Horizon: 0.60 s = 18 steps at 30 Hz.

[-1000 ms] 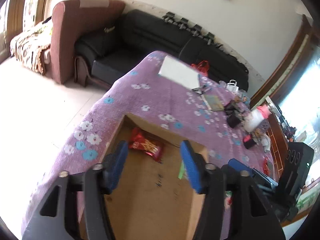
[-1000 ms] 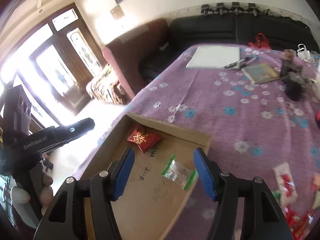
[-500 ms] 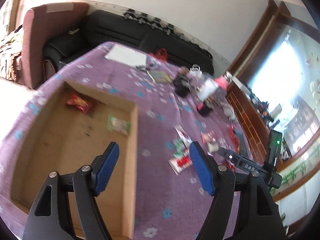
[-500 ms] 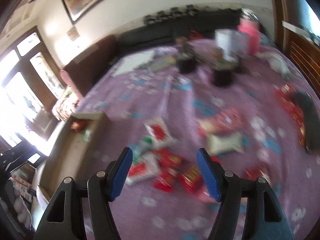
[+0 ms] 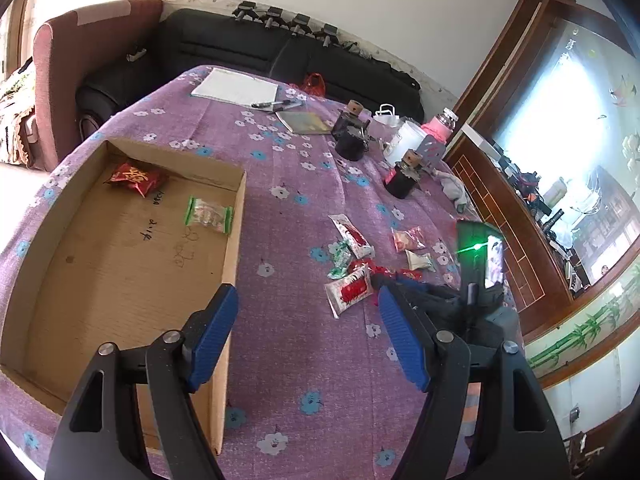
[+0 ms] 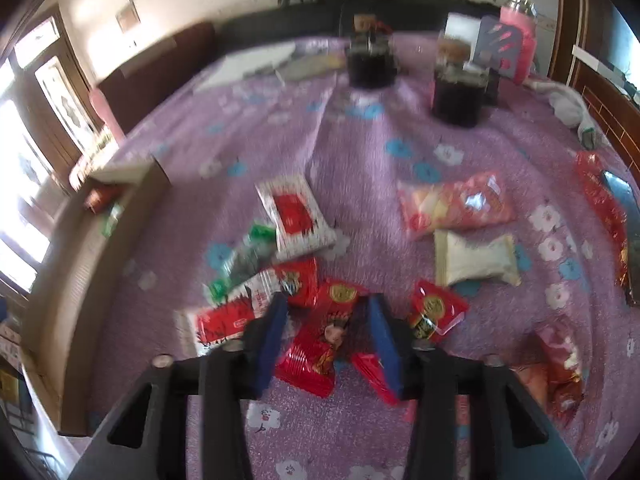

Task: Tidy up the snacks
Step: 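Move both tools back over the remaining snacks, then grasp white-and-red packet with left tool while right tool grasps red cartoon packet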

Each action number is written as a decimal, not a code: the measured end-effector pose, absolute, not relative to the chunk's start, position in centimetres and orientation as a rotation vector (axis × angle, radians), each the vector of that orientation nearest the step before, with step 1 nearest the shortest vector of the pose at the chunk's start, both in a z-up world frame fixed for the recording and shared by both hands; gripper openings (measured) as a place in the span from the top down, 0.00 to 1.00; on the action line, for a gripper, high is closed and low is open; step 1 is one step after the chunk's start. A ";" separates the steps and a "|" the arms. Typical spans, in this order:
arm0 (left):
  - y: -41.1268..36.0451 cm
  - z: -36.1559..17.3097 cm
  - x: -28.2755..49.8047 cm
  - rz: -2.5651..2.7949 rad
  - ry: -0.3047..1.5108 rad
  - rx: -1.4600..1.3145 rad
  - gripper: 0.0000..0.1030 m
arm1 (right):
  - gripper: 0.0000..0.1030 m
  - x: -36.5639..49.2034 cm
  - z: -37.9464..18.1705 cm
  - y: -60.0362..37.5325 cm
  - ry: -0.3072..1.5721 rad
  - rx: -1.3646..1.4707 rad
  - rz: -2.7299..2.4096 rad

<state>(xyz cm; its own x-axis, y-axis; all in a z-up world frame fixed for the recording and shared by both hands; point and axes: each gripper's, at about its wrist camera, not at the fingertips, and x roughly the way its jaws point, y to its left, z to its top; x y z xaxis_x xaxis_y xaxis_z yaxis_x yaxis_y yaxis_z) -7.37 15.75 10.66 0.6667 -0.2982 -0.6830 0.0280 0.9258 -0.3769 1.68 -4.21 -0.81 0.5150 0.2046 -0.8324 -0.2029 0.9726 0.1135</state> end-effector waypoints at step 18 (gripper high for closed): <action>4.1 3.8 1.7 -0.173 0.974 0.006 0.30 | 0.77 -6.3 -1.8 -10.1 0.917 0.128 0.377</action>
